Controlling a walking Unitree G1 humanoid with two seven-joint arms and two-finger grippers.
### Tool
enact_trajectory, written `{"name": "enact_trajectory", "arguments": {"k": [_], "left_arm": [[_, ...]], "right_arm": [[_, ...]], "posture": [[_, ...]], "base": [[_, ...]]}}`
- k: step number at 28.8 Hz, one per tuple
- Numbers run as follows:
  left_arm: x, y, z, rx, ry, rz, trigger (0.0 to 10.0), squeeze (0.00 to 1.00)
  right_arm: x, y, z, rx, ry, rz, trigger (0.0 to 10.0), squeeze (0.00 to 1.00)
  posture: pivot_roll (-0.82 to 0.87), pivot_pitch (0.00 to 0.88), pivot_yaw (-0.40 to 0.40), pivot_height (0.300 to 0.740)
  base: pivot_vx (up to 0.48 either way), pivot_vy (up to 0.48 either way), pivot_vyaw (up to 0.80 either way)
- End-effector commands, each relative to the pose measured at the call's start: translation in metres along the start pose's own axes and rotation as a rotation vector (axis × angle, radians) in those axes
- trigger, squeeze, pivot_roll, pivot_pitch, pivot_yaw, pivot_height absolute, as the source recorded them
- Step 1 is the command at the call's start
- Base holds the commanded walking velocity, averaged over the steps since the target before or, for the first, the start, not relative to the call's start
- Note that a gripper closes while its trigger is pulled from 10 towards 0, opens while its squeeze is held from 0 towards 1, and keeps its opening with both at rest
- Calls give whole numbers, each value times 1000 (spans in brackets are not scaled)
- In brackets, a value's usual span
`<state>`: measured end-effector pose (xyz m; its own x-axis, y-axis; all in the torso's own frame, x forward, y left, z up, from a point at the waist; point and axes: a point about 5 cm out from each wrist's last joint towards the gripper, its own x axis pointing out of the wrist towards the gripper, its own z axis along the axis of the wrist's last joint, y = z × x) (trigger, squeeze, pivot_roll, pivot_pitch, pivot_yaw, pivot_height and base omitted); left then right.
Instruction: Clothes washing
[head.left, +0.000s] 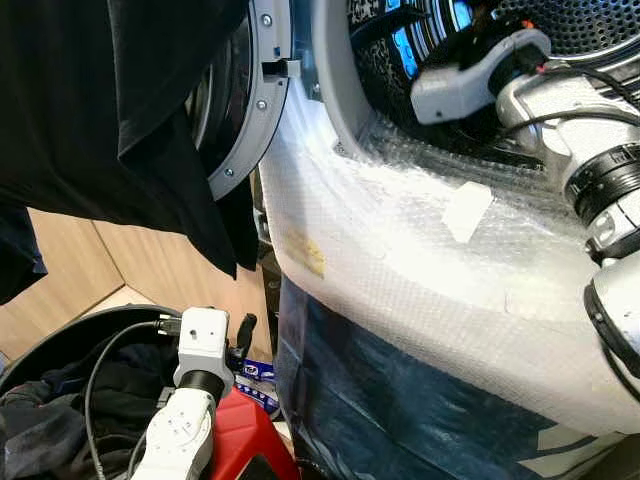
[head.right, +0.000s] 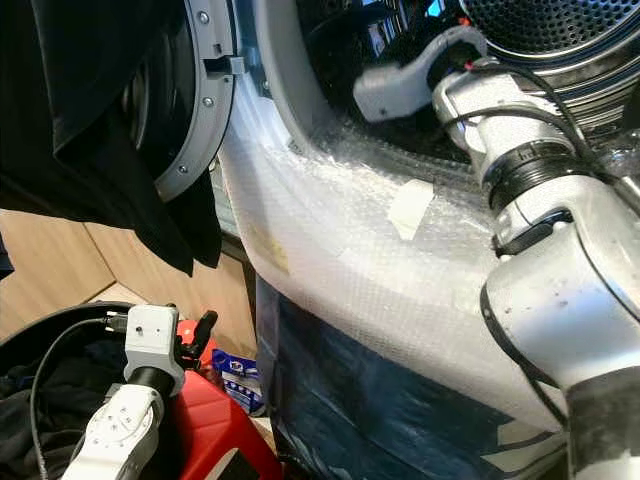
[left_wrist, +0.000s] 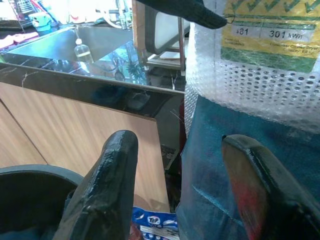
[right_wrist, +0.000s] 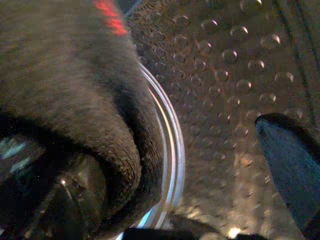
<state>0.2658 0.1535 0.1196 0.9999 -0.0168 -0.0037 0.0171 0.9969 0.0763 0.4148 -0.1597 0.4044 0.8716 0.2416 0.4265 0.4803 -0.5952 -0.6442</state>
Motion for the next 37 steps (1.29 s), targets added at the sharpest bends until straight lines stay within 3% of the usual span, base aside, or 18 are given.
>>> {"name": "enact_trajectory", "arguments": {"k": [1,4,6,7,9,11,12,15,24,28,32,37], "left_arm": [[0,1,5,4,-15,7,10000,0],[-1,1,5,5,-13,3,10000,0],[-1,1,5,6,-12,0,10000,0],[-1,1,5,5,-12,0,10000,0],[0,1,5,5,-11,-1,10000,0],[0,0,5,3,-11,-5,10000,0],[0,0,5,3,-11,-5,10000,0],[-1,0,5,3,-10,-9,10000,0],[-1,-2,6,2,-13,-29,10000,0],[-2,-3,6,0,-12,-37,10000,0],[-3,-4,5,-6,-12,-39,10000,0],[-4,-6,5,-10,-13,-47,10000,0]], "right_arm": [[3,-12,-14,-78,22,-20,10000,0],[0,-8,-19,-143,33,-8,10000,0],[-1,-5,-25,-50,70,0,10000,0],[-2,-2,-27,118,115,15,10000,0],[-6,9,-32,608,245,68,10000,0],[-11,28,-26,1092,321,202,10000,0],[-11,29,-24,1122,316,221,10000,0],[-12,32,-17,932,217,313,10000,0],[-11,28,-11,900,59,517,10000,0],[-11,15,-10,826,-91,662,10000,0],[-12,7,-11,787,-162,747,10000,0],[-7,-13,-23,733,-151,755,10000,0]], "posture": [[14,0,-5,740],[9,0,1,740],[9,0,3,740],[9,0,3,740],[8,0,9,740],[8,0,9,740],[8,0,9,740],[6,0,11,740],[9,0,0,740],[9,0,-2,740],[13,0,-13,740],[7,0,-19,740]], "base": [[0,0,0],[0,0,0],[0,0,0],[0,0,0],[0,0,0],[0,0,0],[0,0,0],[0,0,0],[0,0,0],[0,0,0],[0,0,0],[0,0,0]]}}
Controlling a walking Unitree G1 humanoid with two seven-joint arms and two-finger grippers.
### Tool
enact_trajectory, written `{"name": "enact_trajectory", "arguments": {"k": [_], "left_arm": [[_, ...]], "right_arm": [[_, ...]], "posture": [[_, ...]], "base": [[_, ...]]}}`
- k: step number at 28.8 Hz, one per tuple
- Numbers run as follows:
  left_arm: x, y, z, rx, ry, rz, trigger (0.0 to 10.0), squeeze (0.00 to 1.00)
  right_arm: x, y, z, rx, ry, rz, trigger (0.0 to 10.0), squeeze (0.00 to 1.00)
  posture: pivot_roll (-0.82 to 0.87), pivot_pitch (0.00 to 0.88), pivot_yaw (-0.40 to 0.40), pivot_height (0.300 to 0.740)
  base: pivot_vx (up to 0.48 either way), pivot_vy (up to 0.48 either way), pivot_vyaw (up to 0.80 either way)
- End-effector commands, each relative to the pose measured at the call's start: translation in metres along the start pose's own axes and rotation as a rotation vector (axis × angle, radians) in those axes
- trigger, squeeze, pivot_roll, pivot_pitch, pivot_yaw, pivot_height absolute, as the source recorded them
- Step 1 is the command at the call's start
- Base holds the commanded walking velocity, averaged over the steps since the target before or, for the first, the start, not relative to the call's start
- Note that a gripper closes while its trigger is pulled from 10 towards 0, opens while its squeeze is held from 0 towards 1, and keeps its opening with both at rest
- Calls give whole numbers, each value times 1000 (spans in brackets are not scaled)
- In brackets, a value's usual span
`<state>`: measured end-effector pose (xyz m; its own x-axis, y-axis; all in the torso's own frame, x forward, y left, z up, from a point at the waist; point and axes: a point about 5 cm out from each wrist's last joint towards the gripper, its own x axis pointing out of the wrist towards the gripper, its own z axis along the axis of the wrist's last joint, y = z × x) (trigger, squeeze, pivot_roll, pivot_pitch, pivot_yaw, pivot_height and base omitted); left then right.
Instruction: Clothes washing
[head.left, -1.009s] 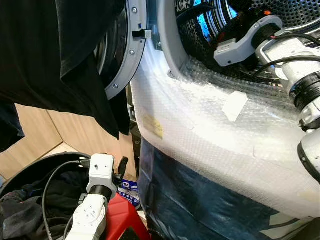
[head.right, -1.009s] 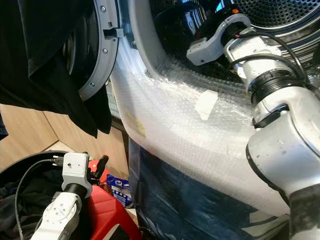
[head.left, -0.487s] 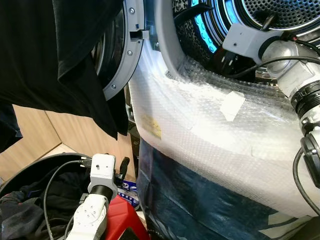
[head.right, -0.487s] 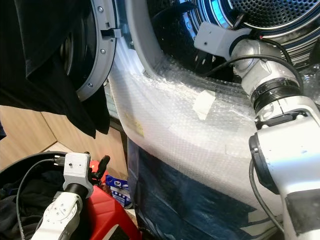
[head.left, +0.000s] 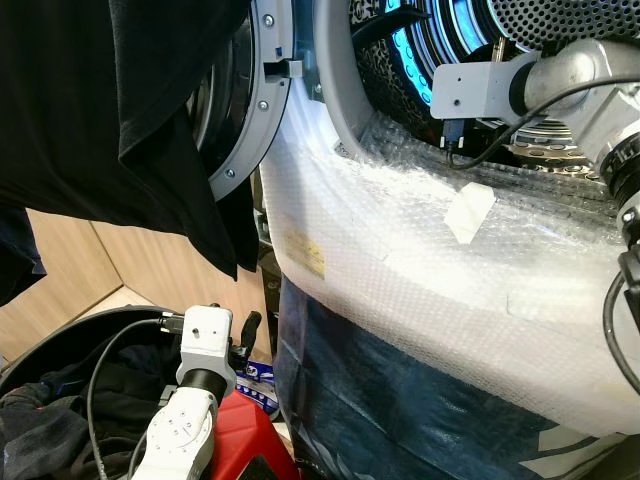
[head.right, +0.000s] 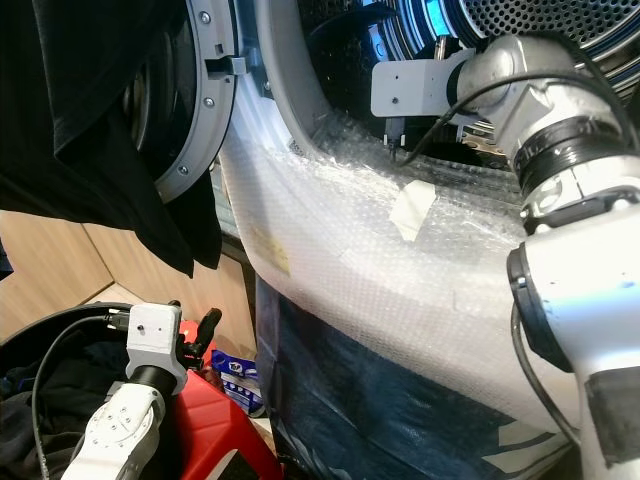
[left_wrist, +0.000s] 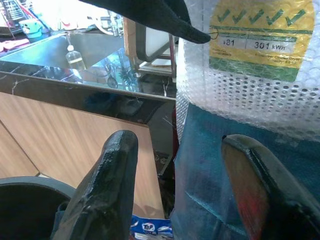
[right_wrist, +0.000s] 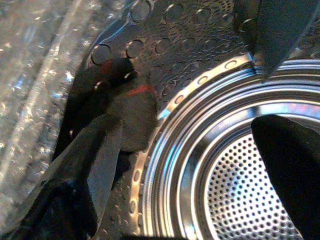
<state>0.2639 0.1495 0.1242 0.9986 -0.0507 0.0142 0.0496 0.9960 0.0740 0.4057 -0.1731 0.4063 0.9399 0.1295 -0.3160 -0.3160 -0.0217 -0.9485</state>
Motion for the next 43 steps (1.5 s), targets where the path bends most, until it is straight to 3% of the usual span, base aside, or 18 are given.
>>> {"name": "enact_trajectory", "arguments": {"k": [1,8,16,18,19,20,21,22,25,30,33,36,39,40,43], "left_arm": [[-2,-2,0,-8,8,-15,10000,0],[-3,-8,2,-23,1,-42,10000,0],[-4,-11,1,-27,3,-54,10000,0],[-4,-11,2,-28,1,-54,10000,0],[-3,-12,2,-29,-1,-49,10000,0],[-3,-12,2,-29,-1,-49,10000,0],[-3,-13,3,-34,-5,-44,10000,0],[-3,-13,2,-35,-5,-42,10000,0],[-2,-13,2,-36,-4,-38,10000,0],[-2,-13,1,-33,-2,-48,10000,0],[0,-13,2,-33,-3,-50,10000,0],[0,-14,1,-34,-1,-51,10000,0],[-1,-16,1,-36,1,-55,10000,0],[-1,-16,1,-36,1,-55,10000,0],[-1,-17,0,-36,2,-54,10000,0]], "right_arm": [[-11,-15,3,-17,5,-23,10000,0],[-26,-33,-3,-327,234,-14,10000,0],[-32,-43,6,-368,215,-47,10000,0],[-31,-43,8,-326,186,-65,10000,0],[-30,-45,11,-240,130,-115,10000,0],[-30,-45,11,-240,130,-115,10000,0],[-29,-48,18,-85,-4,-203,10000,0],[-28,-48,21,-24,-62,-244,10000,0],[-26,-46,21,48,-130,-283,10000,0],[-16,-31,23,345,-407,-379,10000,0],[-16,-30,12,517,-451,-541,10000,0],[-13,-23,-6,767,-453,-675,10000,0],[-8,-6,-15,1073,-597,-790,10000,0],[-8,-6,-15,1073,-597,-790,10000,0],[-7,15,-22,1112,-638,-922,10000,0]], "posture": [[7,0,-19,740],[4,0,-24,740],[-1,0,-29,740],[-2,0,-32,740],[-8,0,-32,740],[-8,0,-32,740],[-4,0,-30,740],[-7,0,-37,740],[-12,0,-32,740],[-22,0,-18,740],[-26,0,-14,740],[-30,0,-11,740],[-30,5,-11,740],[-30,5,-11,740],[-24,7,-7,740]], "base": [[0,0,0],[0,0,0],[0,0,0],[0,0,0],[0,0,0],[0,0,0],[0,0,0],[0,0,0],[0,0,0],[0,0,0],[0,0,0],[0,0,0],[0,0,0],[0,0,0],[0,0,0]]}}
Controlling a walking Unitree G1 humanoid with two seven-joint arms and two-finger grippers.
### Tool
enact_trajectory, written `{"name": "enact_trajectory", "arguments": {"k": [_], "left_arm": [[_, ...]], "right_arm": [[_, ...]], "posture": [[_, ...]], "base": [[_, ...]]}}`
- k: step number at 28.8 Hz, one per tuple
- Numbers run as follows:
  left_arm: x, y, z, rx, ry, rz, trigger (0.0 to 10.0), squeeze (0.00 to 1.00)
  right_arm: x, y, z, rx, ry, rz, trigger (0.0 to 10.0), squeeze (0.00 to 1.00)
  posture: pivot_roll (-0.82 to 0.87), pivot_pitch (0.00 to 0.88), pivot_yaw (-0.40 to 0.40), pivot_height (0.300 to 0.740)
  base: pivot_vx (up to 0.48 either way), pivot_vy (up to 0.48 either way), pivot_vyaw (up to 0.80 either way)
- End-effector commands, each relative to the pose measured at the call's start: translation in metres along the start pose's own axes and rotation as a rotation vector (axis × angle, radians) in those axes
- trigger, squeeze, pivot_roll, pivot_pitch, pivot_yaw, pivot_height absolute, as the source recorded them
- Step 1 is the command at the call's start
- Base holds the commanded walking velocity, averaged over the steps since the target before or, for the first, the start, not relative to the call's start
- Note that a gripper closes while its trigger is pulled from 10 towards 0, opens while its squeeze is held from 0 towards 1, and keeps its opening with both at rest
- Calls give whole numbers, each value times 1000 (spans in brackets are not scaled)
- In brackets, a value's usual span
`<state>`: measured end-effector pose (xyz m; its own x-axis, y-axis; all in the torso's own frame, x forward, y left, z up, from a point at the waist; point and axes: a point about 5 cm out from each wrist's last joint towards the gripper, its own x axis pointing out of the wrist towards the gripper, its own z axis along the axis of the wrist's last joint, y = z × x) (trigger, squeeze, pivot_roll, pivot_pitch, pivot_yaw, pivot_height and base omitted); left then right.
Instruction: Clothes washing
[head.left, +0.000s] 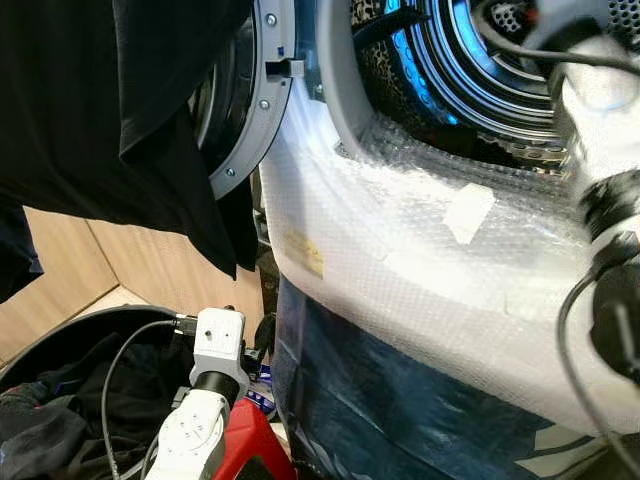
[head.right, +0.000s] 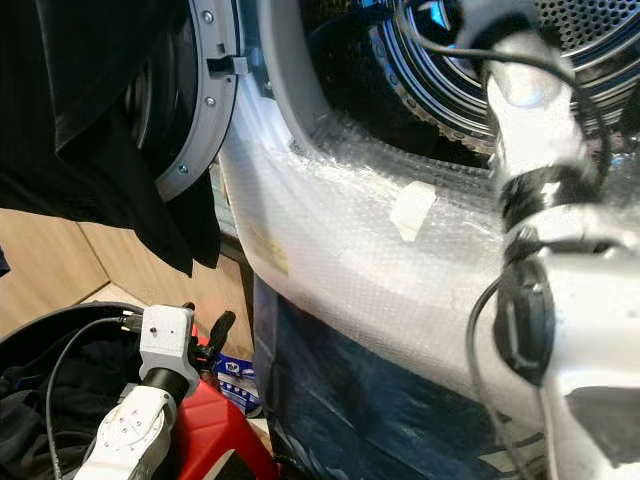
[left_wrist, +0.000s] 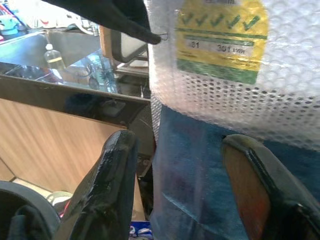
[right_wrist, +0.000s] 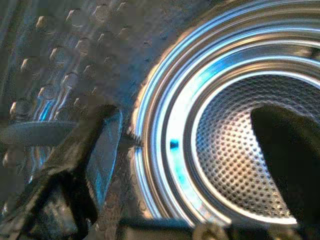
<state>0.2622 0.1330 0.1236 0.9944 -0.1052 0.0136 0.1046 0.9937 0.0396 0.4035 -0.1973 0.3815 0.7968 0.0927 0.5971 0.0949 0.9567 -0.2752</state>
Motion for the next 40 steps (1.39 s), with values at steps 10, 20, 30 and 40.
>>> {"name": "enact_trajectory", "arguments": {"k": [10,20,30,40], "left_arm": [[2,9,1,9,-5,26,10000,0],[5,13,7,4,-47,51,10000,0],[9,19,18,-11,-120,89,10000,0],[7,29,20,4,-142,146,10000,0]], "right_arm": [[-50,9,10,228,-235,-136,10000,0],[-115,55,44,617,-272,157,10000,0],[-230,120,34,941,-38,986,10000,0],[-320,124,-111,846,711,813,10000,0]], "posture": [[-40,8,-8,740],[-48,6,-5,740],[-58,2,-9,740],[-29,0,-40,740]], "base": [[0,0,0],[0,0,0],[0,0,0],[0,0,0]]}}
